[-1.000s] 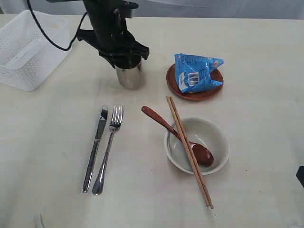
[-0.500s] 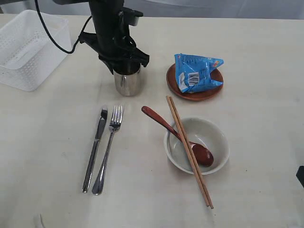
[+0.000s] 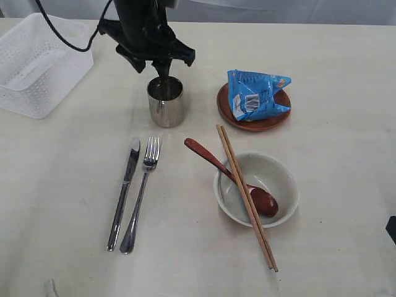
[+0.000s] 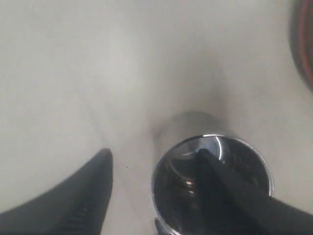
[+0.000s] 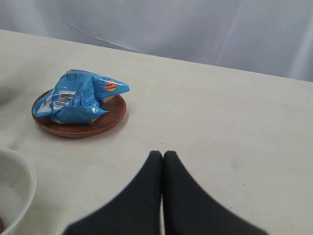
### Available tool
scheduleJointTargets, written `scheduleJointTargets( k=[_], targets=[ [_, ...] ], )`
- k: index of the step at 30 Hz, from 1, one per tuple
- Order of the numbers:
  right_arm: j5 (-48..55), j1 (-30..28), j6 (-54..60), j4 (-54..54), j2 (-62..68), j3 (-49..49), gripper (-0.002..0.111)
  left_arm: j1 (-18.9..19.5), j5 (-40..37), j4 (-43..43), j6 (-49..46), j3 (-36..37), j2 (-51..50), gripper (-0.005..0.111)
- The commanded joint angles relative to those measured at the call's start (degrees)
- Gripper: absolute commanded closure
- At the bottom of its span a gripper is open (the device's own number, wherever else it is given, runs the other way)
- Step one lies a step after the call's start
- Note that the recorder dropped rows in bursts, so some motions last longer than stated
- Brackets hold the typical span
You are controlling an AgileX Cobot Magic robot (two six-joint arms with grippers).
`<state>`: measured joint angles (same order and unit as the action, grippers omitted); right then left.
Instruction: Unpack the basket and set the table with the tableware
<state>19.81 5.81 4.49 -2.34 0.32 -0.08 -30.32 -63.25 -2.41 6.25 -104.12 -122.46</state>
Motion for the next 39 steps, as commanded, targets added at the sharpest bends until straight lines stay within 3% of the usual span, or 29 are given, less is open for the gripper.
scheduleJointTargets(
  k=[1,2,6,12,30,39],
  targets=[
    [-0.2,-0.4,-0.2,-0.1,-0.3,0.1,0.109,-0.2,-1.4,-3.6,0.2,-0.3,6.1,0.071],
    [-0.2,-0.4,-0.2,-0.1,-0.3,0.1,0.109,-0.2,-1.9,-3.4,0.2,0.0,8.6,0.082],
    [-0.2,-0.4,-0.2,-0.1,-0.3,0.1,0.109,-0.2,-0.4,-3.2,0.4,2.8,14.7,0.106],
    [-0.2,-0.4,-0.2,-0.1,-0.3,0.1,0.109,-0.2,5.2,-3.0,0.6,12.2,26.1,0.106],
    [-0.2,-0.4,-0.2,-0.1,-0.3,0.1,0.109,-0.2,36.4,-2.9,3.2,55.6,76.4,0.106],
    [-0.2,-0.4,-0.2,-0.1,-0.3,0.1,0.109,-0.2,39.8,-2.9,9.0,74.8,101.5,0.106]
  ],
)
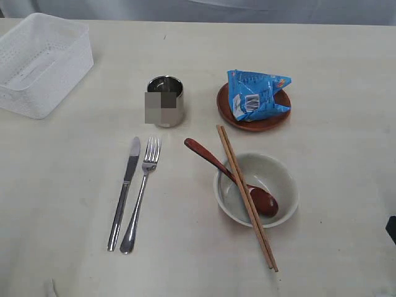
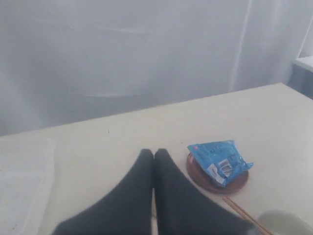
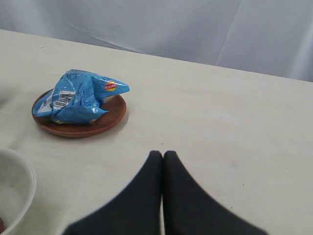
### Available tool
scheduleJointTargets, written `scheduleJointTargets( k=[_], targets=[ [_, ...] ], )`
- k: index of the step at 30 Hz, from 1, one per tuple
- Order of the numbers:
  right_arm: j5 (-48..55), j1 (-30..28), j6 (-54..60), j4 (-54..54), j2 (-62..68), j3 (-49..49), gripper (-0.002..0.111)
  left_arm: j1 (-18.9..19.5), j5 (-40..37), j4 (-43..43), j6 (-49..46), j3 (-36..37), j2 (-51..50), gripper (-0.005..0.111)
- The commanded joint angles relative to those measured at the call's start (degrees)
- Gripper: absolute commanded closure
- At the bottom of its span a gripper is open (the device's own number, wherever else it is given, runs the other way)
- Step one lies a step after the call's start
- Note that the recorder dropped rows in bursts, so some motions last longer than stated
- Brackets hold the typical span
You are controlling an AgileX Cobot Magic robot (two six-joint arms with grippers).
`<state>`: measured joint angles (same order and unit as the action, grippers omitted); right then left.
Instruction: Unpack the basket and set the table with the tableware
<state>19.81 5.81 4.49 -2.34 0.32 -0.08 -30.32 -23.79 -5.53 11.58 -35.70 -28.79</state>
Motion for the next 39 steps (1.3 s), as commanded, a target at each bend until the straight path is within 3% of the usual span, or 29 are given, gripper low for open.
scheduleJointTargets(
  k=[1,11,20,30,39],
  targets=[
    [-0.2,-0.4,-0.2,-0.1,-0.3,0.1,0.109,-0.2,-0.1,0.2,3.7,8.0,9.5,0.106],
    [-0.2,-0.4,-0.2,-0.1,-0.3,0.1,0.109,-0.2,-9.3,-0.4,4.3,12.5,21.3,0.106],
    [-0.2,-0.4,-0.2,-0.1,-0.3,0.1,0.109,0.0,-8.6,-2.2,3.4,16.5,24.4,0.106],
    [-0.2,-0.4,-0.2,-0.1,-0.3,0.1,0.109,10.8,0.6,-3.2,2.2,29.2,28.8,0.106],
    [-0.2,-0.4,-0.2,-0.1,-0.3,0.1,0.109,20.0,9.1,-1.3,-1.3,35.7,28.8,0.106]
  ],
)
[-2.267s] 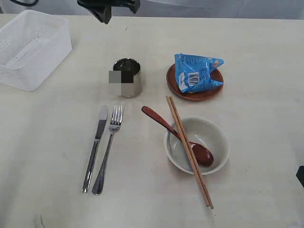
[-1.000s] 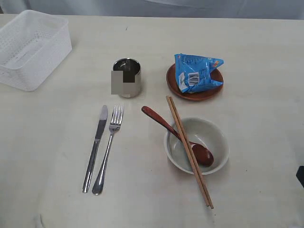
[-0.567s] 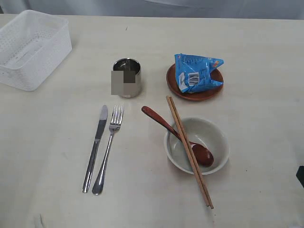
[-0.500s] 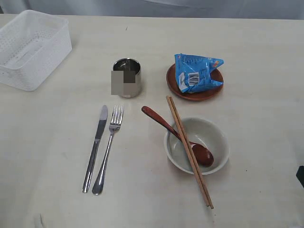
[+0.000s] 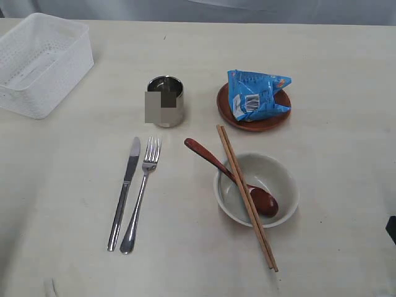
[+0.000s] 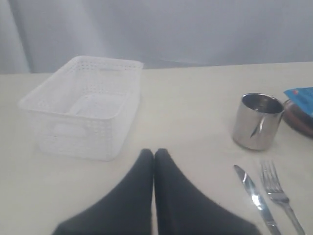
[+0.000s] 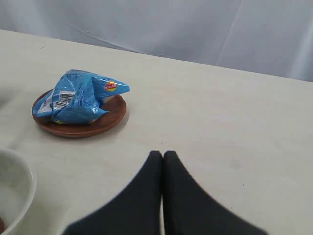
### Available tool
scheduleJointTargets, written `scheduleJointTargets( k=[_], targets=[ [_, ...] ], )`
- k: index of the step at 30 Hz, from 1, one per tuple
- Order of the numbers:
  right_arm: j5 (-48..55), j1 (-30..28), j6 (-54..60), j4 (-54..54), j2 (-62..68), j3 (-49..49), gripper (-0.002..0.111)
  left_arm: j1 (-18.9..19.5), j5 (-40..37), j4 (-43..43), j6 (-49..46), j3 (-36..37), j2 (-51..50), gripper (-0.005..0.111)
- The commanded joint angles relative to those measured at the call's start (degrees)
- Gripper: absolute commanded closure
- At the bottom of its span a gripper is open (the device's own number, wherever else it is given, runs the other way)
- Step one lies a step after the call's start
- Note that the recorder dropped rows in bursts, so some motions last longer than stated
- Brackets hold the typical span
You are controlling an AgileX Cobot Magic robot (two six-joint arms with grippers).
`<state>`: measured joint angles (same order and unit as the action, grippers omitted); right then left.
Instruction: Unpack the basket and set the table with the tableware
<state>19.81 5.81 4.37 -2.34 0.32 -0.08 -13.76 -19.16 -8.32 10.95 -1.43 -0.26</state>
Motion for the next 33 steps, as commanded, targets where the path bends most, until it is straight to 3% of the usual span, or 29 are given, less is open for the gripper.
scheduleJointTargets(
  k=[1,9,33],
  targets=[
    [-0.2,-0.4,-0.1,-0.1,-0.3,0.1,0.109,4.2,2.9,1.8,-0.6,1.4,0.3,0.106],
    [-0.2,-0.4,-0.1,-0.1,-0.3,0.1,0.109,5.2,1.2,6.2,-12.1,1.4,0.3,0.106],
    [-0.2,-0.4,-0.1,-0.1,-0.3,0.1,0.109,5.2,0.8,6.2,-12.0,1.4,0.3,0.106]
  ],
)
